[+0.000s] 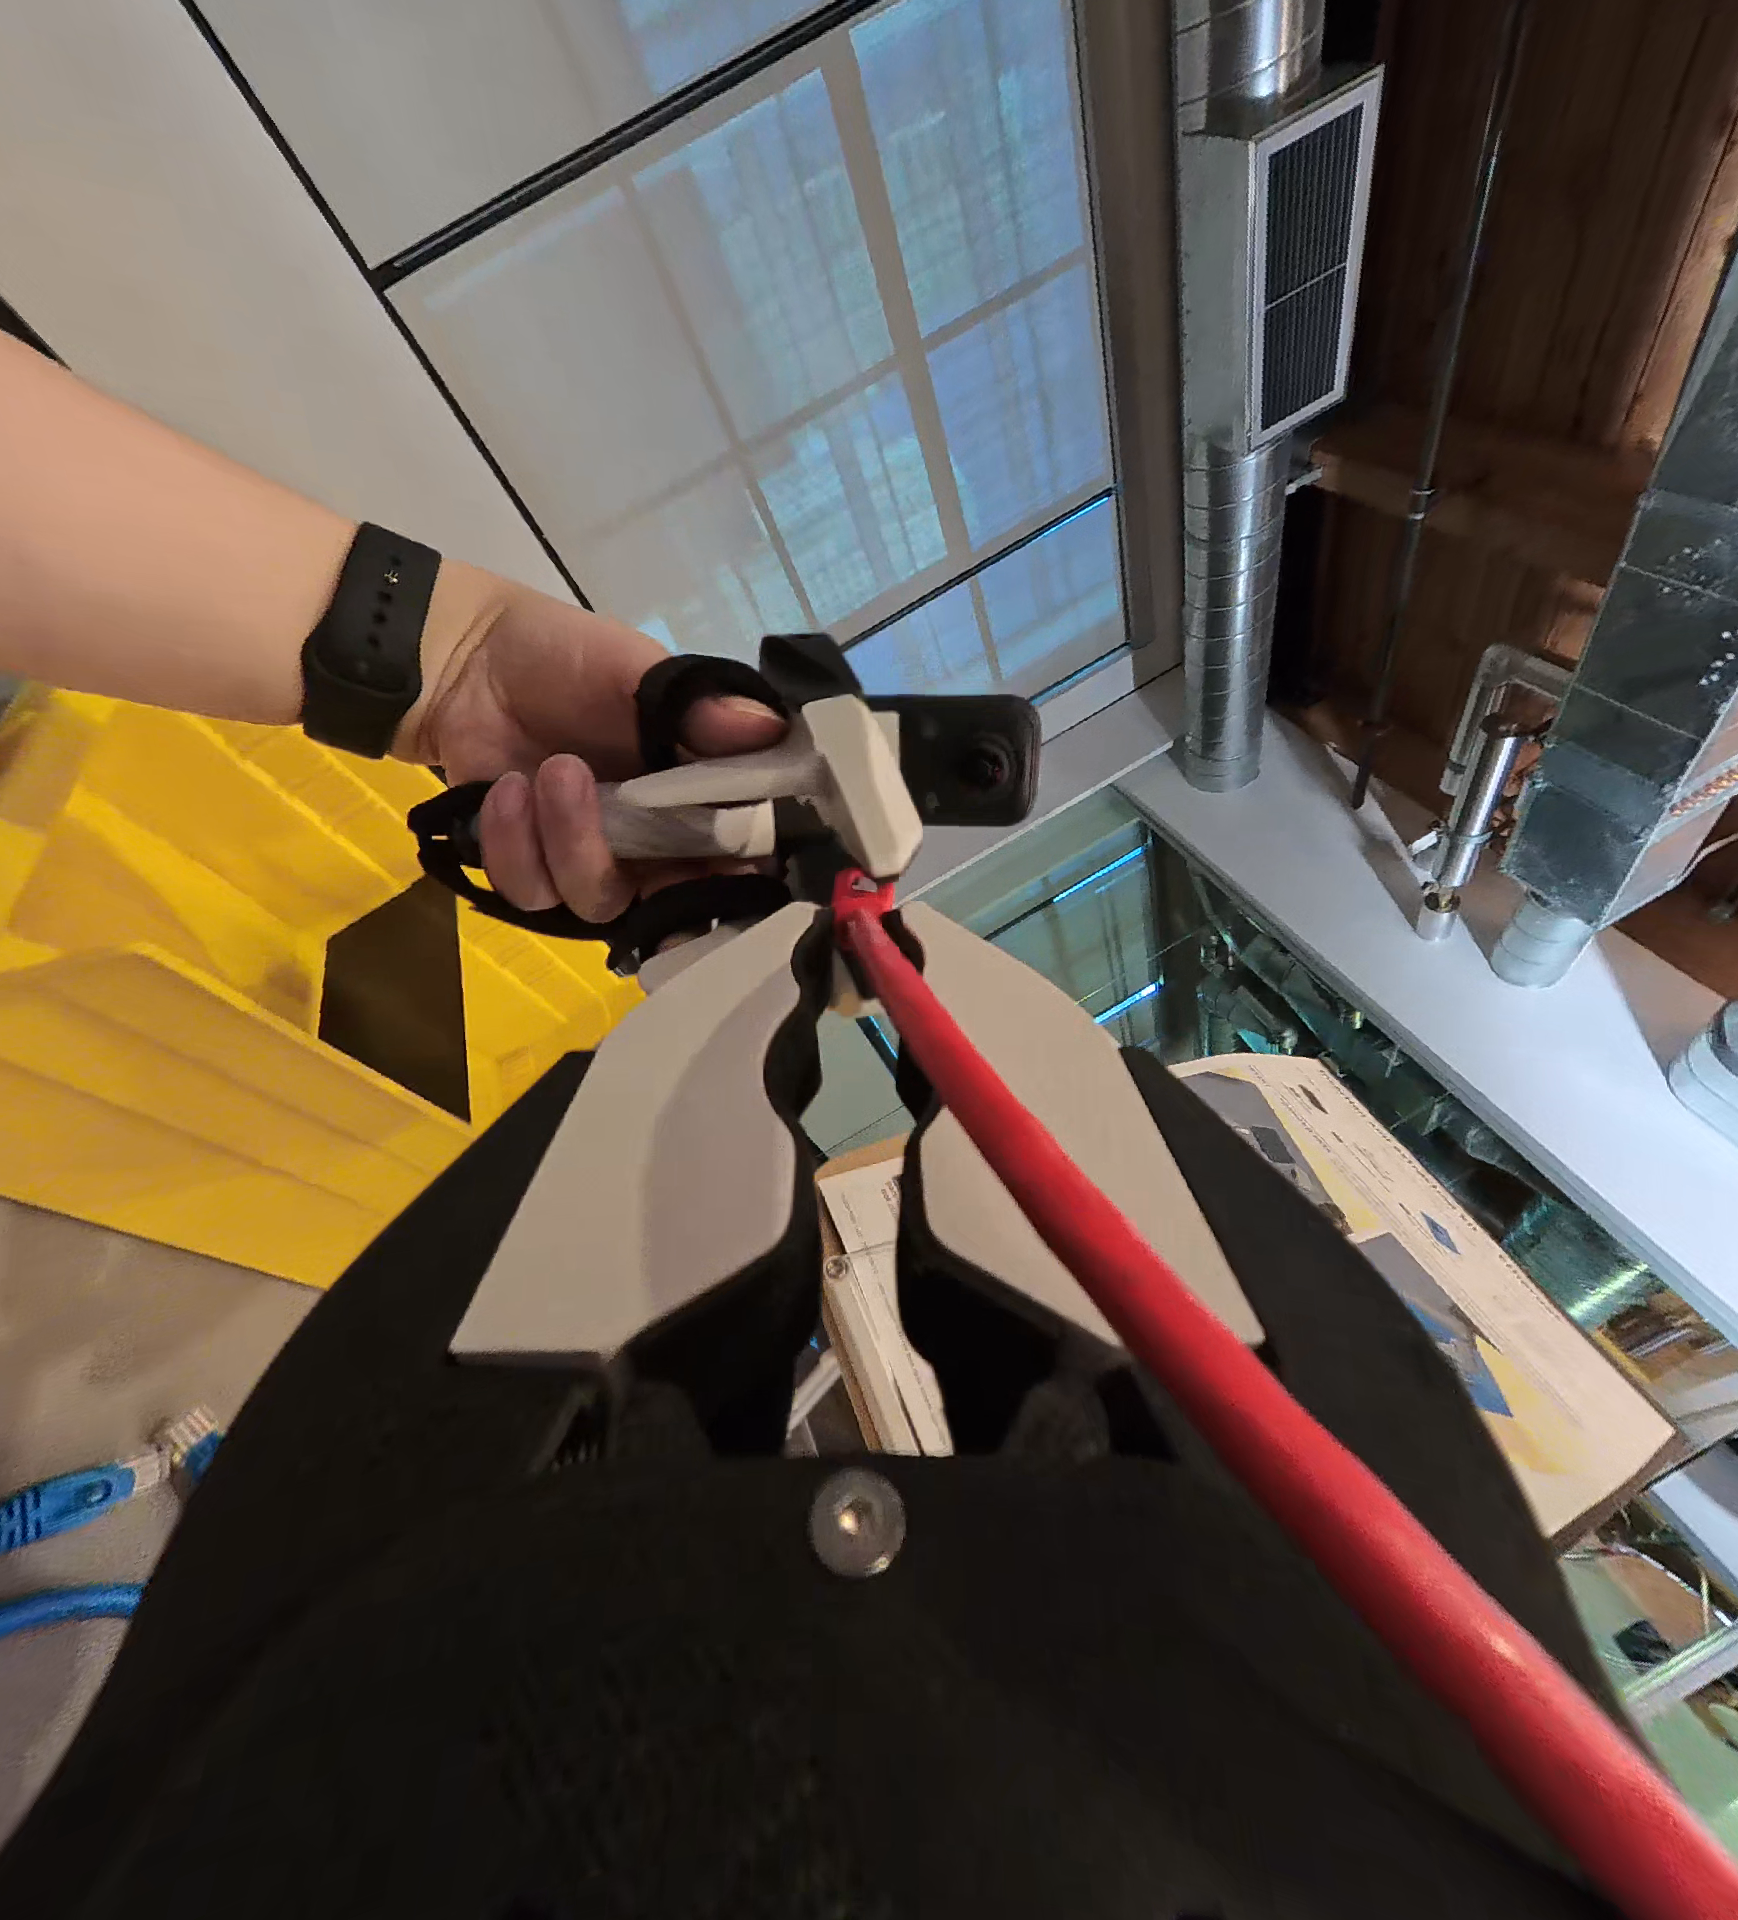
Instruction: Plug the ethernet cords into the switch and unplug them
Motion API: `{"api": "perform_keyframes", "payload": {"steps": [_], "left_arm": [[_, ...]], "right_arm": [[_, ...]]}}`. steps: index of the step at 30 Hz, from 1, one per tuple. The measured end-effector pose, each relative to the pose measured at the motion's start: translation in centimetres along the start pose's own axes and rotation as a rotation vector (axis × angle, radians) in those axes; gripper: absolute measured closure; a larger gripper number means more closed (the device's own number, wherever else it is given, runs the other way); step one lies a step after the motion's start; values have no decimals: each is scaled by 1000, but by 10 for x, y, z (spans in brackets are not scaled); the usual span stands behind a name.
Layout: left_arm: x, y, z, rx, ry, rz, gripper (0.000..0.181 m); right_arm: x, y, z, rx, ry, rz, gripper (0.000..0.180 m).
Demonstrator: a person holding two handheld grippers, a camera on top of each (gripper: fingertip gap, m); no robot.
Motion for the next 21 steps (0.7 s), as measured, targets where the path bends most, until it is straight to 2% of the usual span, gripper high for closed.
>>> {"api": "perform_keyframes", "payload": {"steps": [2, 11, 21], "left_arm": [[-2, 1, -1, 12, -11, 4, 162], [-10, 0, 7, -38, 167, -19, 164], [-19, -3, 10, -53, 217, 12, 164]], "right_arm": [[1, -1, 1, 6, -13, -3, 169], [-1, -20, -6, -121, -12, -121, 164], [-6, -27, -6, -184, 13, -80, 167]]}}
Point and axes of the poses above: each gripper's, where its closed fingertips meet, z back along the fingers, y out of its top, x = y × z across the jaws, the point moved 6 cm from there along z, back along the fingers, and after that the axes turned 14 degrees about -y, right-handed, at the moved point
